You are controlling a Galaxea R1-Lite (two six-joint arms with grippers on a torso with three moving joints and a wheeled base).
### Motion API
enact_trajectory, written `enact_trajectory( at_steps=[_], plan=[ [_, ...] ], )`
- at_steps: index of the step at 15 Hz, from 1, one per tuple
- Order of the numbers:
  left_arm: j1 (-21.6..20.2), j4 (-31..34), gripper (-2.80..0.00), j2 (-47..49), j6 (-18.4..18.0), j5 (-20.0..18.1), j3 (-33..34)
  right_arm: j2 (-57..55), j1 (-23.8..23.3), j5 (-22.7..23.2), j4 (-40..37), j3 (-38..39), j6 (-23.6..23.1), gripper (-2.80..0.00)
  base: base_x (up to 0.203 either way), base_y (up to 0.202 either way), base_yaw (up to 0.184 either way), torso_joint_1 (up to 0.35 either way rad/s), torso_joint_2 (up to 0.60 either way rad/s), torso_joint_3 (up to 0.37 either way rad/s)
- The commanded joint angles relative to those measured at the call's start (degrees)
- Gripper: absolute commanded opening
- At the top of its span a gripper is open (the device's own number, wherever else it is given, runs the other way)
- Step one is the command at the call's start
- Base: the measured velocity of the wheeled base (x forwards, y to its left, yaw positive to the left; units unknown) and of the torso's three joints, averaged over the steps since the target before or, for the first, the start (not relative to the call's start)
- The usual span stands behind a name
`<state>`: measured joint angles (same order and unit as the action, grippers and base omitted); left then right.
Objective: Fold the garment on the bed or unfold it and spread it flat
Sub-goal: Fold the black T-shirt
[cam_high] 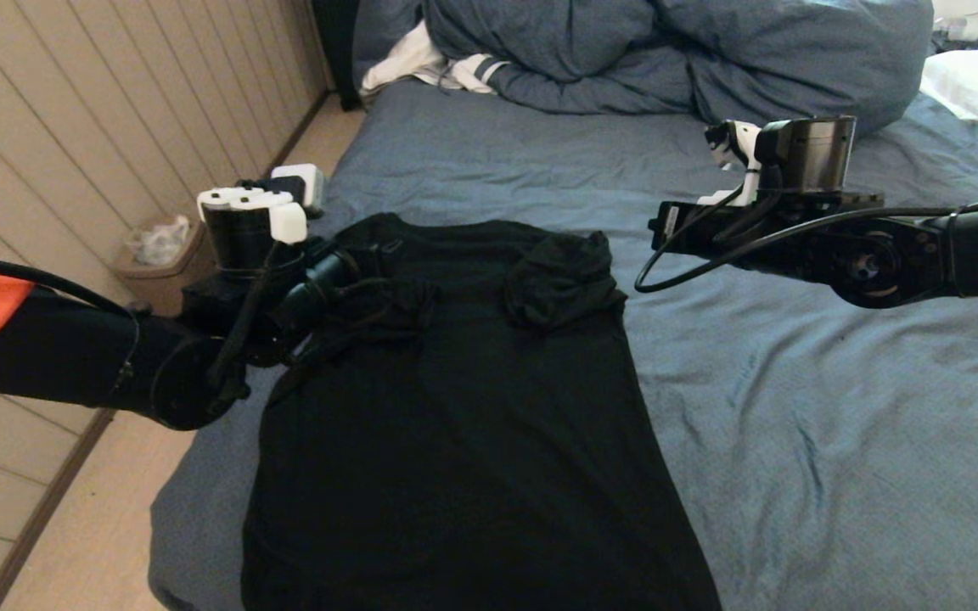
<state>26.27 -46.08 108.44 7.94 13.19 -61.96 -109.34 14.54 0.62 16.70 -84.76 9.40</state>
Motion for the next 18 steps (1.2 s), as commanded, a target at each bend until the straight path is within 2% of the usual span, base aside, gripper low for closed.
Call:
enact_trajectory(
  at_steps=[1, 5, 9, 14, 15, 16, 18],
  plan=[
    [-3.3, 1.2, 0.0, -2.0, 1.7, -1.4, 0.1, -0.1, 0.0, 0.0, 0.1, 0.0, 0.1, -2.8, 0.0, 0.0, 0.0, 0.0, 0.0, 0.0],
    [-6.1, 2.5, 0.0, 2.0, 3.9, -2.3, -1.5, -0.1, 0.0, 0.0, 0.2, 0.1, 0.0, -2.8, 0.0, 0.0, 0.0, 0.0, 0.0, 0.0],
    [-7.6, 2.0, 0.0, 8.0, 4.5, -3.2, -3.9, -0.5, 0.0, 0.0, 0.2, 0.0, 0.0, -2.8, 0.0, 0.0, 0.0, 0.0, 0.0, 0.0],
    [-9.4, 1.8, 0.0, 9.1, 4.7, -3.4, -3.6, -1.0, 0.1, 0.0, 0.2, 0.0, 0.0, -2.8, 0.0, 0.0, 0.0, 0.0, 0.0, 0.0],
    [-9.3, 1.7, -1.18, 9.1, 5.2, -3.4, -3.4, -1.0, 0.0, 0.0, 0.2, 0.0, 0.0, -2.8, 0.0, 0.0, 0.0, 0.0, 0.0, 0.0],
    [-9.3, 1.7, -2.8, 9.1, 5.2, -3.4, -3.3, -1.0, 0.1, 0.0, 0.2, -0.1, 0.0, -2.8, 0.0, 0.0, 0.0, 0.0, 0.0, 0.0],
    [-9.3, 1.7, -2.8, 9.0, 5.2, -3.4, -3.3, -1.0, 0.1, 0.0, 0.2, -0.1, 0.0, -2.8, 0.0, 0.0, 0.0, 0.0, 0.0, 0.0]
  ],
)
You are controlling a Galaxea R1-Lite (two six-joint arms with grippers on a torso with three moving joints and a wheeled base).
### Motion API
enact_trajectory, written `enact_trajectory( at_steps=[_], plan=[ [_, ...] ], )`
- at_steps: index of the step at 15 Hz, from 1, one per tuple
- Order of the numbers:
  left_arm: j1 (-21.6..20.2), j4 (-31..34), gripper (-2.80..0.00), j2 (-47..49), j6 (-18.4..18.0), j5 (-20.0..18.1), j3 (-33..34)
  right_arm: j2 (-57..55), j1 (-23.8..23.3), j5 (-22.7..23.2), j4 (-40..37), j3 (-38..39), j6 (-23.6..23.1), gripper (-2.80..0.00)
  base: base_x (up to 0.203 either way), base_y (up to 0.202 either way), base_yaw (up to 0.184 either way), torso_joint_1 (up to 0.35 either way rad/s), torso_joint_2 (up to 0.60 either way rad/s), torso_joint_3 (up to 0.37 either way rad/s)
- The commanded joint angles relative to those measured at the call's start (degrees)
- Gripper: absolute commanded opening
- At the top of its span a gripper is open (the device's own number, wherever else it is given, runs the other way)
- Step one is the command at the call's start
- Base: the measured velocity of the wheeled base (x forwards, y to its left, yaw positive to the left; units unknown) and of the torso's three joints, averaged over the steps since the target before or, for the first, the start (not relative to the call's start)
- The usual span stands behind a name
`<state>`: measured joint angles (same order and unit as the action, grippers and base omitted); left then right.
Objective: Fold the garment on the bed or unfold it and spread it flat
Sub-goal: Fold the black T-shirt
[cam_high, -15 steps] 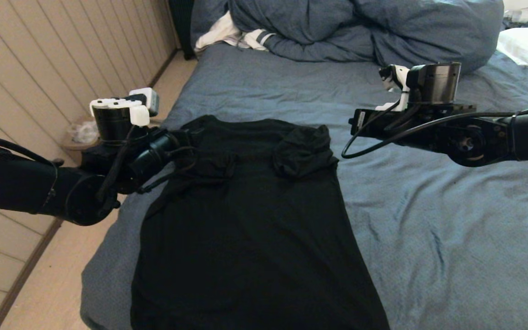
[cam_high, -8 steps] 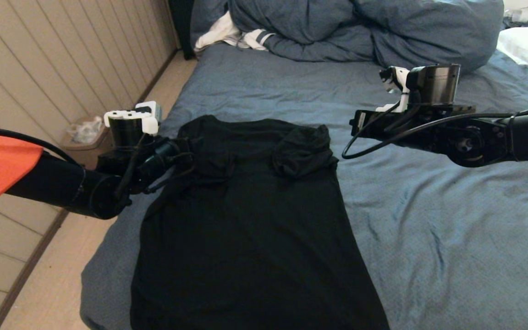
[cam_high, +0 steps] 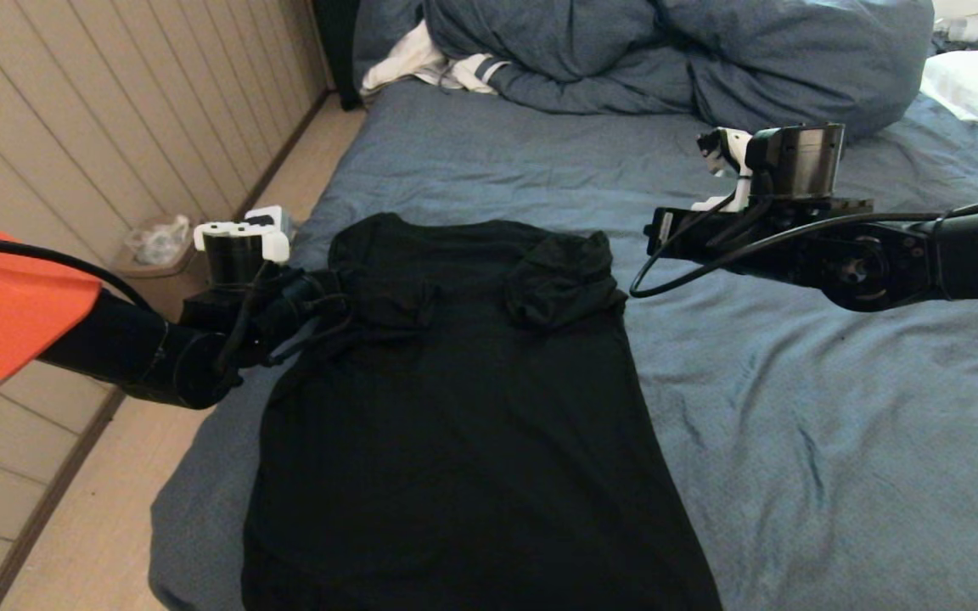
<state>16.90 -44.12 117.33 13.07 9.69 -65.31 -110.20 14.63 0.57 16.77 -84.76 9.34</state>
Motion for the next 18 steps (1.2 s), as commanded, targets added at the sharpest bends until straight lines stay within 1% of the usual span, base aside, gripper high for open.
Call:
enact_trajectory(
  at_steps=[1, 4, 12, 14, 15, 16, 17, 18],
  plan=[
    [0.1, -0.4, -2.8, 0.0, 0.2, 0.1, 0.2, -0.1, 0.0, 0.0, 0.1, -0.1, 0.1, -2.8, 0.0, 0.0, 0.0, 0.0, 0.0, 0.0],
    [0.1, -1.3, -2.8, -1.0, 0.3, 0.2, 0.4, -0.2, 0.0, 0.0, 0.1, -0.1, 0.1, -2.8, 0.0, 0.0, 0.0, 0.0, 0.0, 0.0],
    [0.3, 0.0, -2.8, -4.9, 0.2, 0.2, -0.1, -0.4, 0.0, 0.1, 0.1, -0.1, 0.1, -2.8, 0.0, 0.0, 0.0, 0.0, 0.0, 0.0],
    [0.5, 2.1, -2.8, -5.9, 0.0, 0.2, -2.7, -0.5, 0.0, 0.0, 0.1, -0.3, 0.1, -2.8, 0.0, 0.0, 0.0, 0.0, 0.0, 0.0],
    [0.5, 2.5, -2.8, -6.0, 0.0, 0.3, -2.9, -0.5, 0.0, 0.0, 0.1, -0.3, 0.1, -2.8, 0.0, 0.0, 0.0, 0.0, 0.0, 0.0],
    [0.4, 4.0, -2.8, -6.4, 0.0, 0.3, -5.1, -0.4, 0.0, 0.1, 0.1, -0.3, 0.1, -2.8, 0.0, 0.0, 0.0, 0.0, 0.0, 0.0],
    [-0.4, 5.7, -2.8, -6.9, 0.0, 0.3, -8.1, -0.4, 0.0, 0.0, 0.1, -0.3, 0.1, -2.8, 0.0, 0.0, 0.0, 0.0, 0.0, 0.0],
    [-1.8, 7.2, -2.8, -7.7, -0.1, 0.3, -9.7, -0.4, 0.0, 0.1, 0.1, -0.3, 0.1, -2.8, 0.0, 0.0, 0.0, 0.0, 0.0, 0.0]
  ],
)
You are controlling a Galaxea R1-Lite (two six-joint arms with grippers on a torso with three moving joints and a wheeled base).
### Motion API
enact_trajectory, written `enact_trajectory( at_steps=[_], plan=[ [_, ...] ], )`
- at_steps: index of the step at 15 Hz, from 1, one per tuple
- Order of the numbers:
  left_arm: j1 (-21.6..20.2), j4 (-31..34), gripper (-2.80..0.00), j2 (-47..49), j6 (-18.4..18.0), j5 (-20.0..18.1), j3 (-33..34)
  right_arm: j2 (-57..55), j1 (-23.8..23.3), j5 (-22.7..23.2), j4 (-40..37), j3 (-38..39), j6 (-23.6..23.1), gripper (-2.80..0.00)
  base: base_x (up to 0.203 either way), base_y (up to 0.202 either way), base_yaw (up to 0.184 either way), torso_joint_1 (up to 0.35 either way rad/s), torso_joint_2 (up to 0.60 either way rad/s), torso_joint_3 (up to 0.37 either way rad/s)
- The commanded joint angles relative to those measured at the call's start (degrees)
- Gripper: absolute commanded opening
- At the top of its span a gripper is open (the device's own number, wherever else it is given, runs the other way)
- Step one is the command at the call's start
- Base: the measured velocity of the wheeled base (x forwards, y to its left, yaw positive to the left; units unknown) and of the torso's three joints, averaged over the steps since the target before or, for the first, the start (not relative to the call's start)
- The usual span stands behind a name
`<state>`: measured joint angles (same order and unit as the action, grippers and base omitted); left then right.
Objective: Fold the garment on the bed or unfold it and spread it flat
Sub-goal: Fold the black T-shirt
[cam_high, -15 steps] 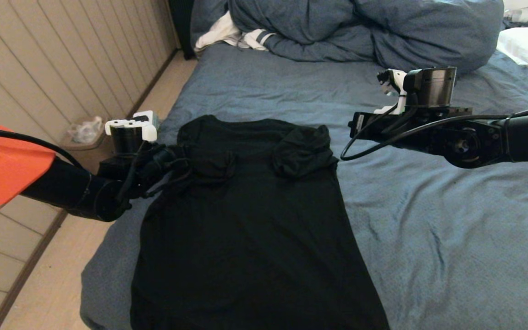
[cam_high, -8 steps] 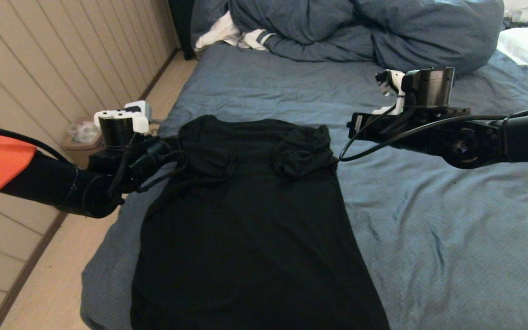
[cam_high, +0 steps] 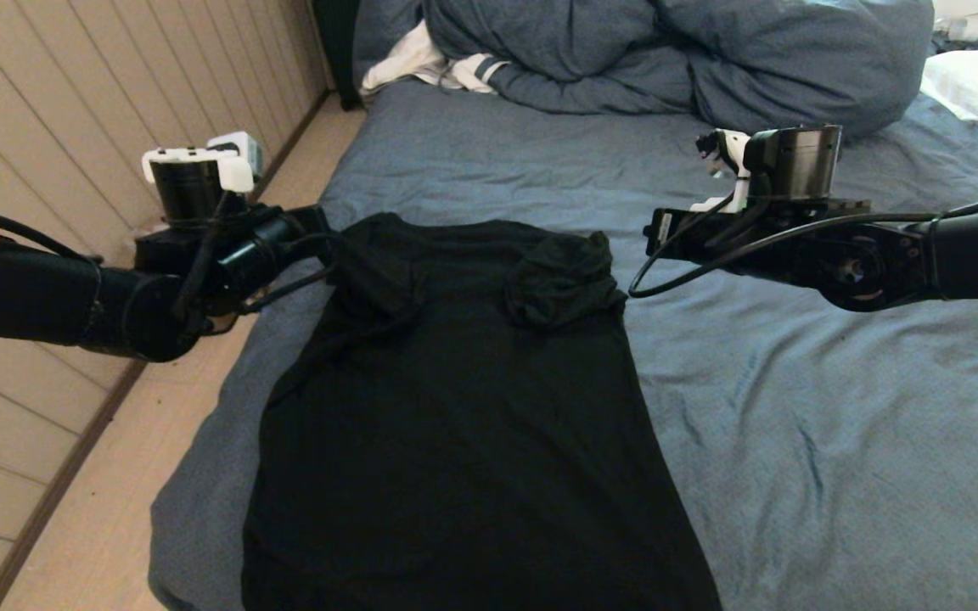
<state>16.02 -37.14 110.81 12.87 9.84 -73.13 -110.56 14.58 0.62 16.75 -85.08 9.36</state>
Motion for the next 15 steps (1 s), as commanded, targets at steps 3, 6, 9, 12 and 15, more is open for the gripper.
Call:
enact_trajectory(
  at_steps=[3, 6, 9, 12, 15],
  plan=[
    [-5.2, 1.8, -2.8, -2.4, -0.1, -0.4, -4.6, 0.0, 0.0, 0.1, 0.1, 0.0, 0.0, -2.8, 0.0, 0.0, 0.0, 0.0, 0.0, 0.0],
    [-8.7, 4.1, -2.8, -3.2, -0.1, -4.2, -7.7, -0.1, 0.1, 0.0, 0.1, 0.0, 0.0, -2.8, 0.0, 0.0, 0.0, 0.0, 0.0, 0.0],
    [-9.1, 4.7, -2.8, -2.3, 0.0, -7.1, -7.9, -0.2, 0.0, 0.0, 0.1, 0.0, 0.0, -2.8, 0.0, 0.0, 0.0, 0.0, 0.0, 0.0],
    [-8.9, 5.0, -2.8, -1.0, -0.1, -7.9, -8.9, -0.4, 0.0, 0.0, 0.1, -0.1, 0.0, -2.8, 0.0, 0.0, 0.0, 0.0, 0.0, 0.0],
    [-4.2, 5.0, -2.8, -0.4, -0.2, -8.3, -9.0, -0.7, 0.0, 0.0, 0.1, -0.3, 0.0, -2.8, 0.0, 0.0, 0.0, 0.0, 0.0, 0.0]
  ],
)
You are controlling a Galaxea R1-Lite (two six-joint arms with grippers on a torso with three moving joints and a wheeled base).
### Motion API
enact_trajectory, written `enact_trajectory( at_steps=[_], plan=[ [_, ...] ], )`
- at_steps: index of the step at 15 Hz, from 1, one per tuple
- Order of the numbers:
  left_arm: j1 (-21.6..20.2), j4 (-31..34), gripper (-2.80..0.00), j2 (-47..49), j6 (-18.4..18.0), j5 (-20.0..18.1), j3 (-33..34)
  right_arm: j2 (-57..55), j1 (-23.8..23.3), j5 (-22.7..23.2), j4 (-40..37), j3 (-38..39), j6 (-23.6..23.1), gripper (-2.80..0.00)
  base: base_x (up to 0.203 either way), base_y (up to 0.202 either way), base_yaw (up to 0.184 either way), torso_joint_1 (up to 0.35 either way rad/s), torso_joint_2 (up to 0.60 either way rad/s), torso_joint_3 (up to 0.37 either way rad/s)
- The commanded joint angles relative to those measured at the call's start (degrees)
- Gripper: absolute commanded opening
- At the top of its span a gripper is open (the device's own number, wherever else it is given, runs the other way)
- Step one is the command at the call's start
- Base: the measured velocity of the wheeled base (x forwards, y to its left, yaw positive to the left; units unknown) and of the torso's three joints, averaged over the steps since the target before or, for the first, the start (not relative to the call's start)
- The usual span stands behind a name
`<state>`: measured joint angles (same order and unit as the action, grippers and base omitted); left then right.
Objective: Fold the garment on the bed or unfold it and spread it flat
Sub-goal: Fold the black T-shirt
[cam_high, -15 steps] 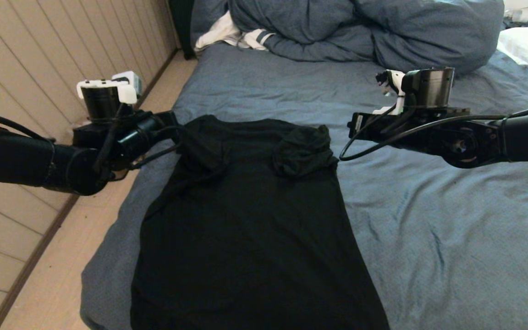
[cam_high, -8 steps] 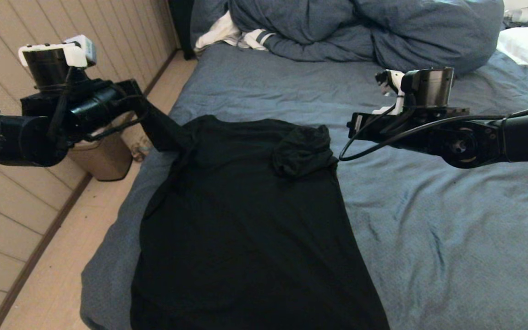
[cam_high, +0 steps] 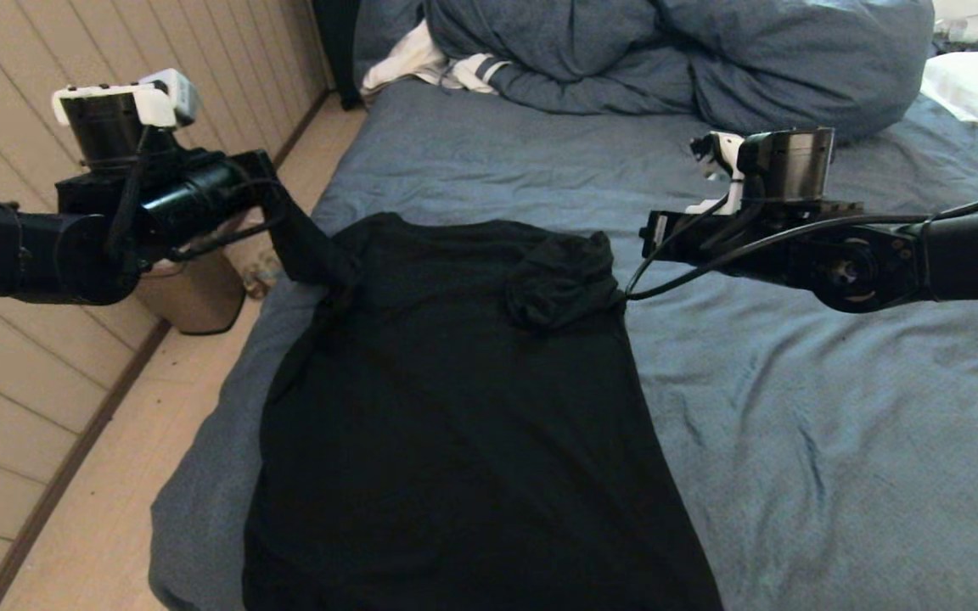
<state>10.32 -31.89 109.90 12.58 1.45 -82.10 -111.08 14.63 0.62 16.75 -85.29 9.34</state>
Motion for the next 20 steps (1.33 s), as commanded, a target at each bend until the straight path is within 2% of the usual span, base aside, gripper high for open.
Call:
enact_trajectory(
  at_steps=[1, 5, 12, 17, 20],
  plan=[
    [3.7, -0.1, -2.8, 0.5, 0.1, 0.0, 0.0, -0.2, 0.0, 0.0, 0.1, -0.1, 0.1, -2.8, 0.0, 0.0, 0.0, 0.0, 0.0, 0.0],
    [10.7, 0.0, -2.8, 4.3, 0.1, 0.3, 0.2, 0.0, -0.1, 0.0, 0.1, -0.1, 0.1, -2.8, 0.0, 0.0, 0.0, 0.0, 0.0, 0.0],
    [14.3, -0.8, -2.8, 9.0, 0.1, 0.5, -3.3, -0.8, -0.1, -0.1, 0.1, -0.3, 0.1, -2.8, 0.0, 0.0, 0.0, 0.0, 0.0, 0.0],
    [19.6, 0.4, -2.8, 8.3, 0.1, 0.8, -5.8, -1.0, -0.2, -0.1, 0.2, -0.4, 0.0, -2.8, 0.0, 0.0, 0.0, 0.0, 0.0, 0.0],
    [20.4, 0.6, -2.8, 6.2, 0.1, 0.8, -5.7, -1.1, -0.2, -0.1, 0.7, -0.4, 0.0, -2.8, 0.0, 0.0, 0.0, 0.0, 0.0, 0.0]
  ],
)
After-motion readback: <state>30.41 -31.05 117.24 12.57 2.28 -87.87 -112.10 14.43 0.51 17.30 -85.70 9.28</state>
